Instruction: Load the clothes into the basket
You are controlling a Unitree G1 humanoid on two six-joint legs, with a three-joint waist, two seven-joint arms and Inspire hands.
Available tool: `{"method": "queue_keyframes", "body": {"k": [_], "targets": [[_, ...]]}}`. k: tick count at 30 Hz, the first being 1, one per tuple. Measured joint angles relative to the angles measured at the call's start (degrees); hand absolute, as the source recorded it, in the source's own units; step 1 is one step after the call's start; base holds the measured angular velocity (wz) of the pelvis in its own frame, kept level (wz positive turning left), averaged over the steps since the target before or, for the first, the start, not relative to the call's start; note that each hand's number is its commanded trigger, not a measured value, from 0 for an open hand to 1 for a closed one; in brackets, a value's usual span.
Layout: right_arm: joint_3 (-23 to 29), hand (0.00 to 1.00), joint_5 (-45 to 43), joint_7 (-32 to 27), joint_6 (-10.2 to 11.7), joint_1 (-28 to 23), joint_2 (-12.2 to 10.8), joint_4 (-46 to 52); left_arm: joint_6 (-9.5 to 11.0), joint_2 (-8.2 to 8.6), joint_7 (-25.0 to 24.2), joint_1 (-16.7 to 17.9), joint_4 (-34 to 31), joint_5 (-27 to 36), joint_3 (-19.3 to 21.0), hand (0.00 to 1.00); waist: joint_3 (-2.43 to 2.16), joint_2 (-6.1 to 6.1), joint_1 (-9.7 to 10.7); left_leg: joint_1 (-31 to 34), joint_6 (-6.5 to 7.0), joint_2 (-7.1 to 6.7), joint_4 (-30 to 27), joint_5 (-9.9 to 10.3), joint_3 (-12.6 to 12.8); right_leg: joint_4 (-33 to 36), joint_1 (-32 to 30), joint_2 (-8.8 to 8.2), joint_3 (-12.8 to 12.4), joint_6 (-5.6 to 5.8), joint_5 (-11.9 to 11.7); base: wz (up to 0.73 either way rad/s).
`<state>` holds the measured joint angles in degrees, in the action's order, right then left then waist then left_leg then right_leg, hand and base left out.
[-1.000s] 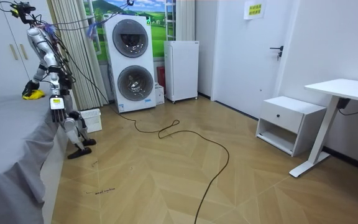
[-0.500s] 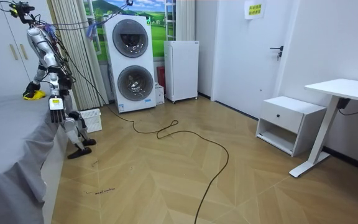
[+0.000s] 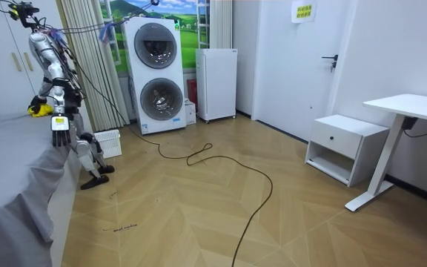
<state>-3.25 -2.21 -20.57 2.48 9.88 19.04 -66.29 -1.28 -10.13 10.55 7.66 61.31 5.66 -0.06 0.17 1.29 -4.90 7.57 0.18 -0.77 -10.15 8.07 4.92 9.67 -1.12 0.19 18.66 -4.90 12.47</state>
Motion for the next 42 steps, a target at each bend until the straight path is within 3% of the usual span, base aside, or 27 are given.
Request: {"method": "queue_keyframes", "body": {"k": [5, 7, 11, 14, 19, 30, 32, 36, 39, 41, 42], "targets": [[1.47, 1.0, 0.9, 0.95, -0.27, -1.9, -0.67, 3.49, -0.02, -0.02, 1.27, 0.88, -0.08, -0.25, 1.88, 0.0, -0.04, 1.89, 0.07, -3.33, -0.06, -0.01, 1.94, -0.04, 1.12, -0.04, 1.72, 0.06, -2.54, 0.22, 0.12, -0.09], [2.47, 1.0, 0.96, 2.3, -1.4, -2.04, -0.74, 5.4, -0.52, -0.03, 1.3, 1.28, -0.52, -0.26, 2.58, 0.0, 0.07, 2.22, 0.66, -4.05, -0.05, -0.05, 2.05, -0.03, 1.06, -0.06, 2.2, 0.07, -3.28, 0.34, 0.05, -0.09], [5.2, 1.0, 0.17, 5.3, -3.85, -2.48, -0.77, 11.29, -1.41, -0.02, 1.2, 2.17, -0.72, -0.28, 4.65, 0.0, 0.25, 2.51, 2.57, -5.45, -0.05, -0.08, 2.77, -0.03, 1.27, -0.06, 3.02, 0.06, -5.08, 0.42, 0.08, -0.11], [5.51, 1.0, 0.36, 6.97, -3.97, -3.39, -0.74, 15.3, -2.58, -0.01, 1.26, 2.78, -0.72, -0.34, 6.09, 0.0, 0.46, 2.74, 4.8, -6.7, -0.05, 0.03, 2.77, -0.03, 1.32, -0.1, 4.11, -0.01, -6.56, 0.48, 0.12, -0.06], [6.79, 1.0, 1.55, 8.2, -3.99, -3.46, -0.75, 18.6, -3.35, 0.16, 1.22, 3.22, -0.97, -1.52, 6.83, 0.0, 0.5, 2.69, 6.12, -7.17, 0.0, 0.04, 2.56, -0.01, 2.31, -0.05, 4.21, -0.08, -9.15, 0.57, 0.17, -0.13], [11.37, 1.0, 2.43, 12.15, -4.13, -4.66, -1.47, 22.75, -4.98, 0.47, 1.26, 5.07, -1.86, -10.37, 9.88, 0.0, 0.4, 2.59, 6.9, -8.62, 0.58, -0.23, 2.36, -0.35, 4.43, -0.06, 4.64, -0.11, -13.61, 0.66, 0.28, -0.1], [11.47, 0.92, 2.81, 12.23, -3.76, -6.64, -1.77, 24.94, -5.89, 0.47, 1.26, 5.19, -1.86, -11.05, 11.03, 0.0, 0.38, 2.56, 7.04, -9.14, 0.57, -0.25, 2.43, -0.34, 4.58, -0.03, 5.06, -0.07, -14.47, 0.66, 0.28, -0.05], [13.61, 0.88, 3.75, 12.22, -3.81, -9.21, -3.67, 28.38, -7.59, 0.48, 1.07, 5.36, -2.07, -11.72, 11.38, 0.0, 0.3, 2.42, 7.97, -9.33, 0.57, -0.06, 2.43, -0.34, 6.87, 0.17, 4.94, 0.32, -18.92, 0.66, 0.28, -0.03], [13.83, 0.91, 3.78, 12.22, -3.67, -9.3, -4.54, 29.57, -10.27, 0.5, 0.46, 5.34, -2.34, -14.64, 12.28, 0.0, 0.23, 2.28, 9.65, -9.37, 0.56, 0.1, 2.44, -0.34, 8.02, 0.3, 4.76, 0.81, -23.07, 0.64, 0.27, -0.06], [17.45, 0.9, 4.32, 11.84, -3.77, -9.45, -5.66, 29.18, -12.79, 0.5, 0.05, 5.36, -3.02, -17.51, 12.25, 0.0, 0.23, 2.23, 11.08, -9.4, 0.56, 0.46, 2.45, -0.34, 10.9, 1.26, 4.14, 1.33, -26.21, 0.61, 0.22, -0.08], [18.62, 0.91, 4.45, 11.66, -3.91, -9.74, -5.71, 28.62, -13.61, 0.5, 0.05, 5.36, -3.17, -17.83, 12.21, 0.0, 0.23, 2.23, 11.51, -9.5, 0.56, 0.55, 2.45, -0.33, 11.11, 1.33, 4.13, 1.45, -27.31, 0.63, 0.15, -0.15]]}}
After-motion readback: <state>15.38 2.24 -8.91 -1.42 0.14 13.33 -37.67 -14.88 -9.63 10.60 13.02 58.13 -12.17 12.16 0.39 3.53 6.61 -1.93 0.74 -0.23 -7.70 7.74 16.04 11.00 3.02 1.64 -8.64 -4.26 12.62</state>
